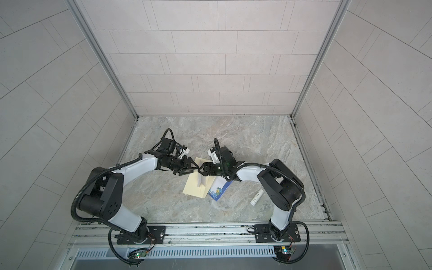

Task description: Place the letter into the envelope and seal it

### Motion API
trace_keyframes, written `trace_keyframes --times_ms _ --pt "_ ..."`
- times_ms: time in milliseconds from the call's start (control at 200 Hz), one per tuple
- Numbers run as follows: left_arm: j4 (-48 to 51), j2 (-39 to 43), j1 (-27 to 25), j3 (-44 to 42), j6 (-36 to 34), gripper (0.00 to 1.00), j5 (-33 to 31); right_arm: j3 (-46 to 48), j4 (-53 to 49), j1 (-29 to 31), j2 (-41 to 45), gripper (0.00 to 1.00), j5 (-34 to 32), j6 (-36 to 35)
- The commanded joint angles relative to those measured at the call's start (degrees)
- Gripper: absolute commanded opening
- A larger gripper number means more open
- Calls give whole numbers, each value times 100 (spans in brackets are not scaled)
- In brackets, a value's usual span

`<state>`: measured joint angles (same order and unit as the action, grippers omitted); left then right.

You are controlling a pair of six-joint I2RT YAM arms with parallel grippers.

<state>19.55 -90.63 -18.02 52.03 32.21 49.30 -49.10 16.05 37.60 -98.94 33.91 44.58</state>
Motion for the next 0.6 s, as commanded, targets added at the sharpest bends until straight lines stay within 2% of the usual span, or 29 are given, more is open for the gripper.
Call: trace_keyframes --times_ms 0,145,225,375,480,595 --pt "-174 176 -17 157 54 61 225 -10 1 28 570 78 4 -135" --pt "204 104 -134 291 -80 72 -138 92 -279 -23 1059 78 -422 -187" --pt "533 -5 -250 479 -204 74 -427 128 -533 -67 1311 79 -757 -209" --pt "1087 -242 -559 958 -545 74 -903 194 -987 -129 1728 79 -1313 -331" --pt "1523 -497 -773 1303 -712 74 -1255 360 -1036 -233 1977 79 -1487 -310" --pt "1972 -703 -991 1627 -844 69 -1823 528 -1077 -308 2209 79 -1550 -292"
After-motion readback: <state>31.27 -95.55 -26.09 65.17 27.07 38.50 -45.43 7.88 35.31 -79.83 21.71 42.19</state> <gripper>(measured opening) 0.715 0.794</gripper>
